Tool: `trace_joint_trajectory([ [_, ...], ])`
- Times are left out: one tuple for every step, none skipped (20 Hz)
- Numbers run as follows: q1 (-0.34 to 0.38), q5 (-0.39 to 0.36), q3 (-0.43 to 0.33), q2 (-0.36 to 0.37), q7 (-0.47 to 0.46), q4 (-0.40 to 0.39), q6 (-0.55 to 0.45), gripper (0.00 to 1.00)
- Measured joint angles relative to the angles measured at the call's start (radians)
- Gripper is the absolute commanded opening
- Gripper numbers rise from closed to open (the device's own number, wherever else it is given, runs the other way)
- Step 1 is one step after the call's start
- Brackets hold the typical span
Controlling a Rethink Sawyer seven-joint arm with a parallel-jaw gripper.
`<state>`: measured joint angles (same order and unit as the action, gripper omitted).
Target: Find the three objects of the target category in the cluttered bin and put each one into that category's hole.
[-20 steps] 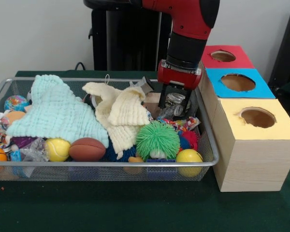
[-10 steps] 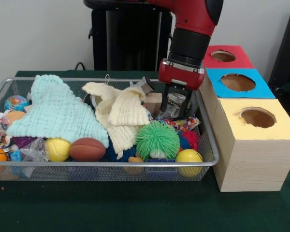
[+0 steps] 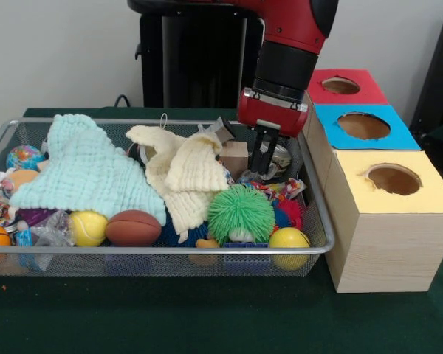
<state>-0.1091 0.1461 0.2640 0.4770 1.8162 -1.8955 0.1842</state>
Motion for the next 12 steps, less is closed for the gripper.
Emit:
trace_joint_trajectory([
  [0.0,0.003,0.0,0.0,0.0,0.0,0.0,0.0],
  [0.0,0.006,0.0,0.0,0.0,0.0,0.0,0.0],
  [0.0,0.008,0.0,0.0,0.0,0.0,0.0,0.0],
  [0.0,0.011,0.0,0.0,0.0,0.0,0.0,0.0],
  [0.0,0.015,0.0,0.0,0.0,0.0,0.0,0.0],
  [0.0,0.017,0.0,0.0,0.0,0.0,0.0,0.0],
  [0.0,0.02,0.0,0.0,0.0,0.0,0.0,0.0],
  [0.001,0.021,0.0,0.0,0.0,0.0,0.0,0.0],
  [0.002,0.022,0.0,0.0,0.0,0.0,0.0,0.0],
  [0.006,0.022,-0.001,0.0,0.0,0.0,0.0,0.0],
  [0.01,0.022,-0.002,0.0,0.0,0.0,0.0,0.0],
  [0.017,0.022,-0.004,0.0,0.0,0.0,0.0,0.0],
])
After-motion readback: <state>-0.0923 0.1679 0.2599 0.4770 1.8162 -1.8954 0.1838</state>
